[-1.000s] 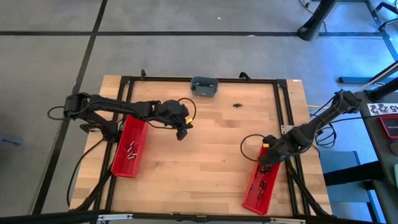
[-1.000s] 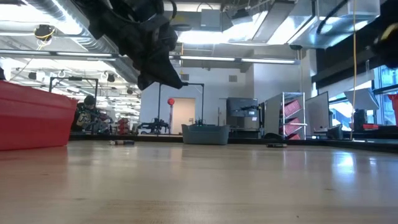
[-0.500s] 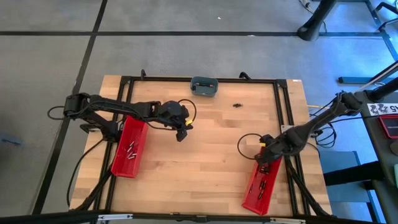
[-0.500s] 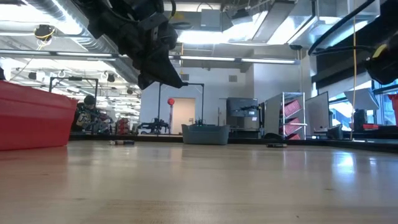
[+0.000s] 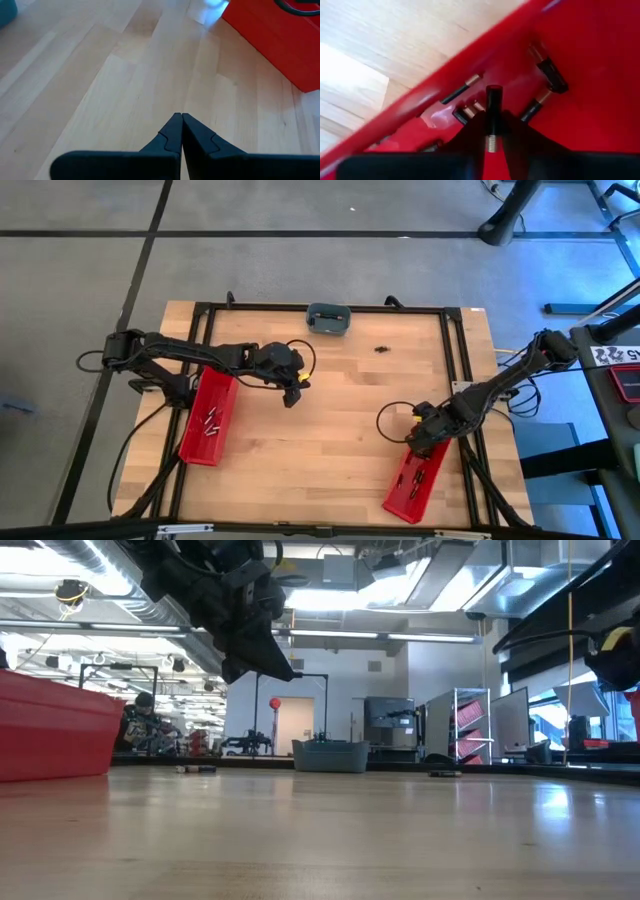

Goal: Sort batteries
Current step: Put the small brown battery into the right red bin

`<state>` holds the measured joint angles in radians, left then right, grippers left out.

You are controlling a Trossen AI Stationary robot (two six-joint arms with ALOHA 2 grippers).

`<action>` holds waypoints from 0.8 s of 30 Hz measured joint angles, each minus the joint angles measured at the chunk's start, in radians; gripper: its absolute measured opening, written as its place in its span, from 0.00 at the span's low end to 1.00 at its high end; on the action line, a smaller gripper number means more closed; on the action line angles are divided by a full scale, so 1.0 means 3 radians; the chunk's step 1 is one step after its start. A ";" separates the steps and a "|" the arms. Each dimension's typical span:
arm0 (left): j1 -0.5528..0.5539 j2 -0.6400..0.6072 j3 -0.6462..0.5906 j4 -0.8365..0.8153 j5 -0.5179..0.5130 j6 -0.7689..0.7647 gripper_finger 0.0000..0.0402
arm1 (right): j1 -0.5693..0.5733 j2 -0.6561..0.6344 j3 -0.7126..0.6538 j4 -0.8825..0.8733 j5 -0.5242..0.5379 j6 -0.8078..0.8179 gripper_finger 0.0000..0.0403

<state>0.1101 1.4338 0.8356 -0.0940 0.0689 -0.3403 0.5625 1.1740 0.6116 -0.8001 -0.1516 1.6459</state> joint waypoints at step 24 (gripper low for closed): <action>0.0006 -0.0015 0.0000 0.0125 0.0000 -0.0010 0.00 | -0.0062 -0.0299 0.1812 -0.1622 0.1461 -0.0680 0.35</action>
<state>0.1118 1.4292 0.8356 -0.0564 0.0689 -0.3431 0.5439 1.0842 1.1553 -1.2868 0.2867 1.4419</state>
